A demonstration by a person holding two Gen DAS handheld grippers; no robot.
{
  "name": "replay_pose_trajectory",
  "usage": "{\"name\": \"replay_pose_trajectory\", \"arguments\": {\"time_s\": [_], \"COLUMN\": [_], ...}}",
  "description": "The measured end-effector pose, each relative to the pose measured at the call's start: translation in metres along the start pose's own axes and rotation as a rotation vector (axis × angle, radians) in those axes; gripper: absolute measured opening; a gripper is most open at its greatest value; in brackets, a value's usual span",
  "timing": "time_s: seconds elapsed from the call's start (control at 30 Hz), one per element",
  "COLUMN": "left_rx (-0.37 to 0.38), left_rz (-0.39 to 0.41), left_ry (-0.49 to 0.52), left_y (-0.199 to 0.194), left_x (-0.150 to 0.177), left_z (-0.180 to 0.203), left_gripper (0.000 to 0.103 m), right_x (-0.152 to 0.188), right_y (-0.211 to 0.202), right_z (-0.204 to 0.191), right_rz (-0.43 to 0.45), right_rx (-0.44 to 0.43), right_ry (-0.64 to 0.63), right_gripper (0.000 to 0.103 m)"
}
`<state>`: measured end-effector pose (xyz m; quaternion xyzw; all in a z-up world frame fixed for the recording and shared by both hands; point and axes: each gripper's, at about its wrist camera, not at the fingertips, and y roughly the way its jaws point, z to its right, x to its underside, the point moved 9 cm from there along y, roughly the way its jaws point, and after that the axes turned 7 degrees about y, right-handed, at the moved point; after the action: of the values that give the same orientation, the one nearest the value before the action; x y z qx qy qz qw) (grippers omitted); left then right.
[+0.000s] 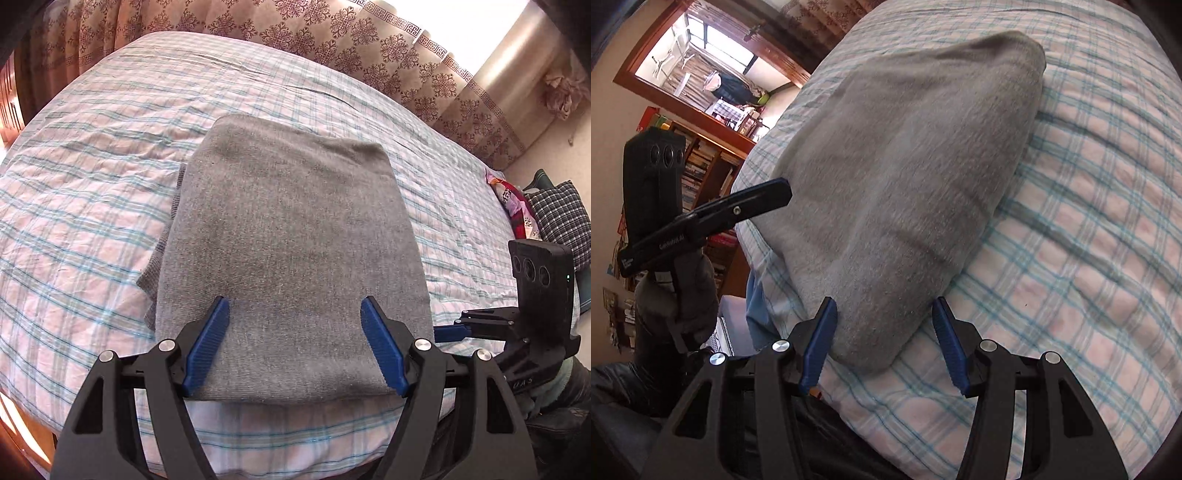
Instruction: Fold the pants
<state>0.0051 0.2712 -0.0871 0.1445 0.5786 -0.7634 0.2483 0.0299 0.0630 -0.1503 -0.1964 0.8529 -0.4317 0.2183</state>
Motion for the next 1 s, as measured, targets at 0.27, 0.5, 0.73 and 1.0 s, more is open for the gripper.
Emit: {"name": "replay_pose_trajectory", "arguments": {"time_s": [0.27,0.5,0.73,1.0], "left_rx": [-0.025,-0.105,-0.128,-0.144], "left_rz": [-0.006,-0.009,-0.006,-0.011], "left_ry": [0.009,0.068,0.085,0.097], "left_y": [0.014,0.014,0.010,0.011], "left_x": [0.005,0.006,0.004,0.006], "left_z": [0.000,0.006,0.007,0.007], "left_gripper": [0.075,0.075,0.075,0.075], "right_x": [0.013,0.028,0.026,-0.002], "right_y": [0.013,0.013,-0.015,-0.034], "right_z": [-0.004,-0.023,-0.018,-0.003], "right_rz": [-0.039,-0.045,0.005,0.107], "right_rx": [0.037,0.067,0.058,0.137], "right_ry": [-0.032,-0.137,-0.116,-0.059], "right_gripper": [0.055,0.055,0.055,0.055]}}
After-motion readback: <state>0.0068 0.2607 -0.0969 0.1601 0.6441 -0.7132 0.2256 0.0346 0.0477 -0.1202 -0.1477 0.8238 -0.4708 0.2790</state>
